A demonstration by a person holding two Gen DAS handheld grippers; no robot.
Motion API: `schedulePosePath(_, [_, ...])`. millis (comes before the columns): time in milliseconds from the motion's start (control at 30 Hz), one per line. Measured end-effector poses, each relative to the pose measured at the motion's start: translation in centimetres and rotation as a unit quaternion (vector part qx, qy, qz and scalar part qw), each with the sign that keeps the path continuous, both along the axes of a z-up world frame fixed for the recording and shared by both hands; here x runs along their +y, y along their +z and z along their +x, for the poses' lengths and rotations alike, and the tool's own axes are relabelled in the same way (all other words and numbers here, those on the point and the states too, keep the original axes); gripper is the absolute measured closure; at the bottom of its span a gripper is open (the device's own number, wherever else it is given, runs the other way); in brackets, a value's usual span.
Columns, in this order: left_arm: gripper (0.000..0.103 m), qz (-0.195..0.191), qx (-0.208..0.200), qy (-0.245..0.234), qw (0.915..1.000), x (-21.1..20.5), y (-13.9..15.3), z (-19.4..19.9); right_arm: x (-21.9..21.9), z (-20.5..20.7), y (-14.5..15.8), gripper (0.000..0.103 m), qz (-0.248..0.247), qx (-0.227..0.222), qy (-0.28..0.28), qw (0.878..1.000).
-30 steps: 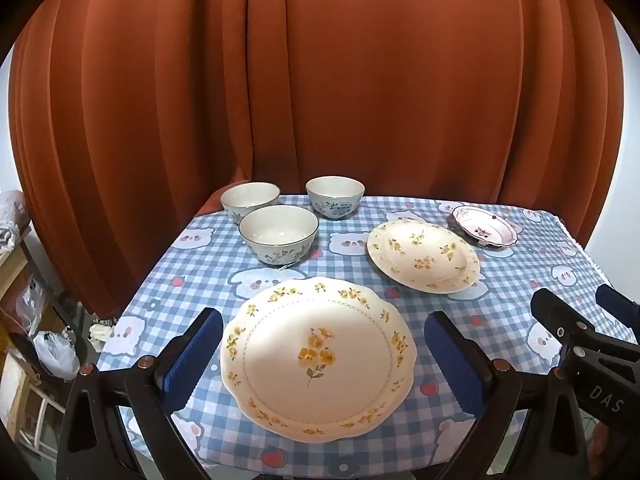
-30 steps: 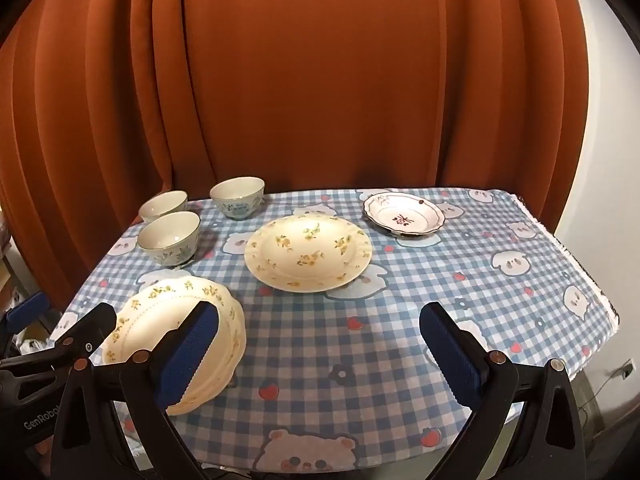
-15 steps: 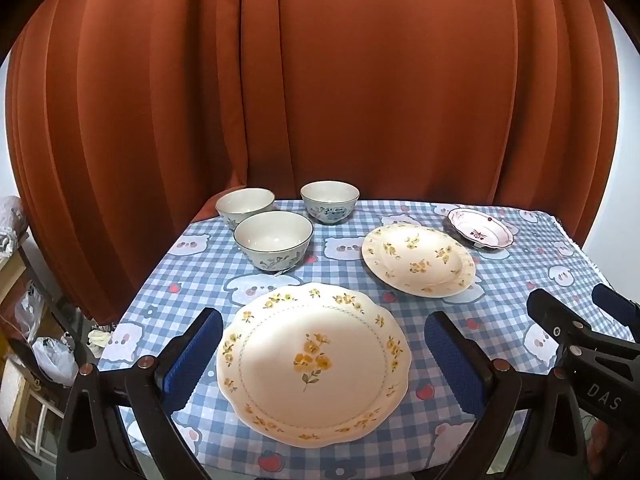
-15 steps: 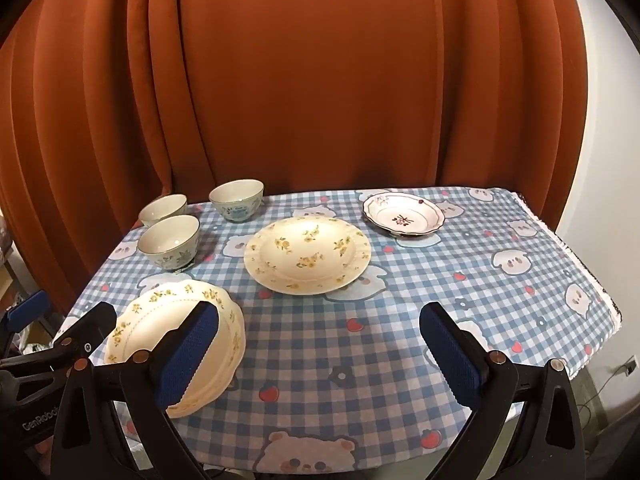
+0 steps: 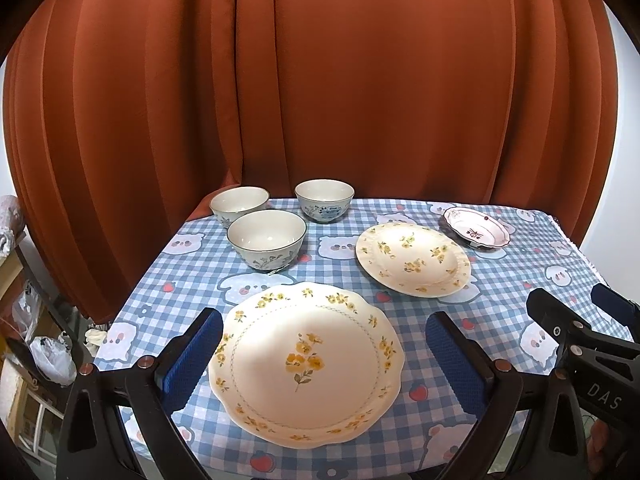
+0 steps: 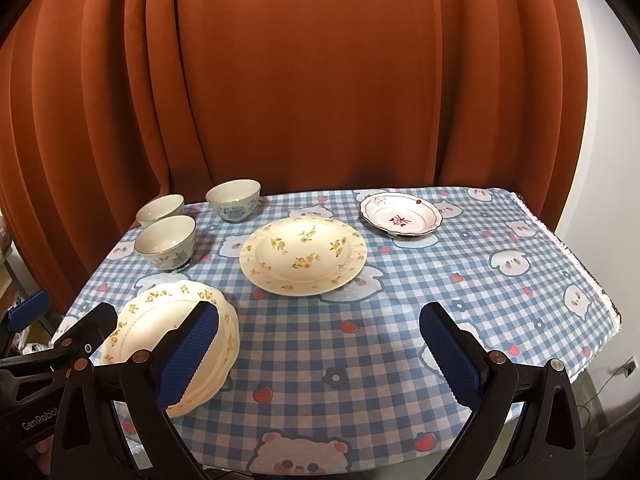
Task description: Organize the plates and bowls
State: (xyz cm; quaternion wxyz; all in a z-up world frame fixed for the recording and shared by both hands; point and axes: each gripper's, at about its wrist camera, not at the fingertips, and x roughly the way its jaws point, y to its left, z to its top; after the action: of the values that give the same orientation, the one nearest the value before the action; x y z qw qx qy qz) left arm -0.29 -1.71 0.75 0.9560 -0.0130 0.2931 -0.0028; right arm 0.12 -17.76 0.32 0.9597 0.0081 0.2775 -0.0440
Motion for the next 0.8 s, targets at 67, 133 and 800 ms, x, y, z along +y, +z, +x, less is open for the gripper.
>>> schedulePosePath(67, [0.001, -0.001, 0.0, 0.0, 1.0, 0.07, 0.07, 0.09, -0.07, -0.09, 0.01, 0.001, 0.0, -0.001, -0.001, 1.0])
schedulePosePath(133, [0.001, -0.001, 0.001, 0.0, 1.0, 0.08, 0.13, 0.16, -0.13, -0.2, 0.0, 0.001, -0.001, -0.002, -0.001, 1.0])
schedulePosePath(800, [0.001, -0.001, 0.003, 0.001, 1.0, -0.19, 0.14, 0.19, -0.14, -0.1, -0.13, 0.001, -0.001, 0.002, -0.001, 1.0])
